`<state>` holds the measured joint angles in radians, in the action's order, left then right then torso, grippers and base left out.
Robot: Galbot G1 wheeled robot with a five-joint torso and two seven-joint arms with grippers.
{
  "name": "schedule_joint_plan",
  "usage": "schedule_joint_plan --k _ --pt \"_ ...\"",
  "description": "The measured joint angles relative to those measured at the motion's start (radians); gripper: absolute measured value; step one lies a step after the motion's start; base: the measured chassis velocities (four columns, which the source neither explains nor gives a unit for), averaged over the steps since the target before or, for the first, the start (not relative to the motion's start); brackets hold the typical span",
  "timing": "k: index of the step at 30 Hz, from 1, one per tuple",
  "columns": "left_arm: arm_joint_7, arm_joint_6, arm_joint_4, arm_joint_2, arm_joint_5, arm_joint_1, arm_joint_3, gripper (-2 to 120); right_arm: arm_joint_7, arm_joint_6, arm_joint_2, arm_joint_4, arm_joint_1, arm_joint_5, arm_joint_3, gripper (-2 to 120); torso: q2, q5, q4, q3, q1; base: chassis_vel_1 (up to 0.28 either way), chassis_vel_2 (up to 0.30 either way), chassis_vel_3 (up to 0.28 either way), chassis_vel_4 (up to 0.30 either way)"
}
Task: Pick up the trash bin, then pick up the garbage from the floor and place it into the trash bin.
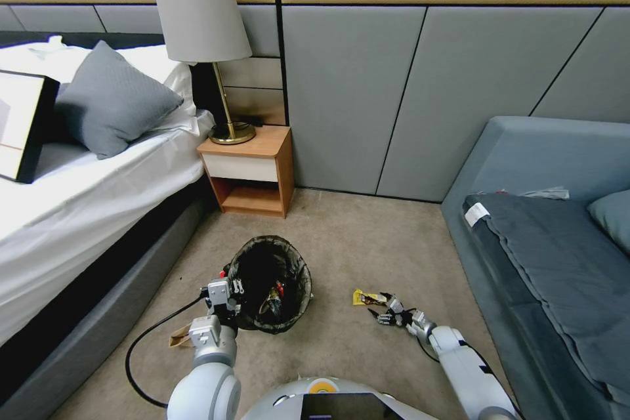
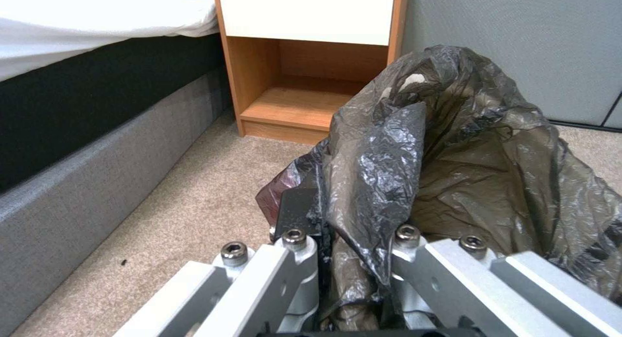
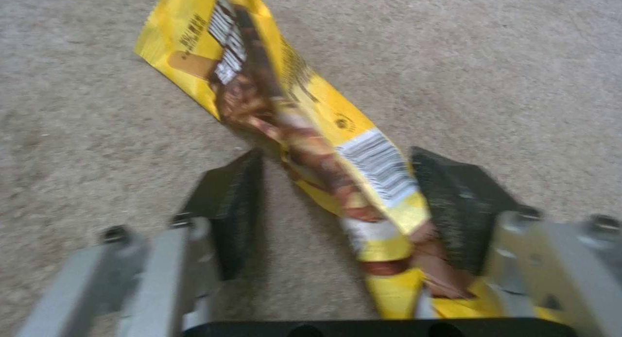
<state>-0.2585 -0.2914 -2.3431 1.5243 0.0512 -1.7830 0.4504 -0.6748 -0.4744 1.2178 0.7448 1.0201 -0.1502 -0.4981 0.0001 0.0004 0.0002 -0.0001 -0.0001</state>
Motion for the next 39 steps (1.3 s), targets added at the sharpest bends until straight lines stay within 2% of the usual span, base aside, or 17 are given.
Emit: schedule_joint_plan --k 3,5,6,8,14,16,19,25,31,33,34,35,37,38,39 --pt "0.0 0.0 0.001 0.0 -0.001 0.0 -0.002 6 0.0 -0.001 0.0 -0.002 0.0 0.006 0.0 46 0.0 0.0002 0.0 0.0 0.0 0.0 0.0 0.0 0.0" --pt "0.0 0.0 0.001 0.0 -0.002 0.0 -0.002 6 0.003 -0.002 -0.001 -0.002 -0.001 0.011 0.0 41 0.0 0.0004 0.0008 0.0 0.0 0.0 0.0 0.0 0.0" --pt "0.0 0.0 0.002 0.0 -0.002 0.001 -0.001 6 0.005 -0.002 0.0 -0.002 -0.001 0.013 0.0 34 0.0 -0.0002 0.0003 0.0 0.0 0.0 0.0 0.0 0.0" --pt "0.0 0.0 0.002 0.0 -0.002 0.001 0.0 6 0.006 -0.002 0.0 -0.002 -0.001 0.014 0.0 32 0.0 -0.0001 0.0002 0.0 0.0 0.0 0.0 0.0 0.0" --pt "0.0 0.0 0.002 0.0 0.0 0.002 0.004 6 0.013 -0.002 0.006 0.0 0.001 0.021 0.001 14 0.0 -0.0002 -0.0003 0.0 0.0 0.0 0.0 0.0 0.0" --pt "0.0 0.0 0.002 0.0 0.001 0.002 0.004 6 0.013 -0.003 0.007 0.001 0.001 0.022 0.001 13 0.0 -0.0002 -0.0002 0.0 0.0 0.0 0.0 0.0 0.0" --pt "0.001 0.0 0.002 0.0 0.003 0.005 0.005 6 0.019 -0.003 0.007 0.007 0.004 0.032 0.001 0 0.0 -0.0003 -0.0003 0.0 0.0 0.0 0.0 0.0 0.0" --pt "0.001 0.0 0.004 0.0 0.003 0.007 0.004 6 0.025 -0.009 0.006 0.033 0.015 0.058 0.002 0 0.0 -0.0005 -0.0005 0.0 0.0 0.0 0.0 0.0 0.0" --pt "0.001 0.0 0.009 0.0 0.003 0.01 -0.002 6 0.047 -0.023 0.01 0.122 0.048 0.122 0.017 0 0.0 -0.0004 -0.0003 0.0 0.0 0.0 0.0 0.0 0.0" --pt "0.002 0.0 0.011 0.0 0.002 0.01 -0.004 6 0.061 -0.023 0.011 0.172 0.065 0.154 0.025 0 0.0 -0.0005 0.0 0.0 0.0 0.0 0.0 0.0 0.0" --pt "0.002 0.0 0.013 -0.002 0.0 0.009 -0.006 6 0.079 -0.019 0.012 0.242 0.092 0.188 0.036 0 0.0 -0.0004 -0.0001 0.0 0.0 0.0 0.0 0.0 0.0" --pt "0.002 0.0 0.013 -0.002 0.0 0.009 -0.006 6 0.079 -0.019 0.012 0.242 0.092 0.188 0.036 0 0.0 -0.0004 -0.0001 0.0 0.0 0.0 0.0 0.0 0.0" --pt "0.003 0.0 0.015 -0.004 -0.001 0.008 -0.008 6 0.099 -0.012 0.012 0.33 0.123 0.215 0.045 0 0.0 -0.0003 -0.0002 0.0 0.0 0.0 0.0 0.0 0.0" --pt "0.004 0.0 0.017 -0.005 -0.003 0.007 -0.011 6 0.117 0.001 0.011 0.422 0.154 0.235 0.053 0 0.0 -0.0005 -0.0001 0.0 0.0 0.0 0.0 0.0 0.0" --pt "0.004 0.0 0.017 -0.005 -0.003 0.007 -0.011 6 0.117 0.001 0.011 0.422 0.154 0.235 0.053 0 0.0 -0.0005 -0.0001 0.0 0.0 0.0 0.0 0.0 0.0"
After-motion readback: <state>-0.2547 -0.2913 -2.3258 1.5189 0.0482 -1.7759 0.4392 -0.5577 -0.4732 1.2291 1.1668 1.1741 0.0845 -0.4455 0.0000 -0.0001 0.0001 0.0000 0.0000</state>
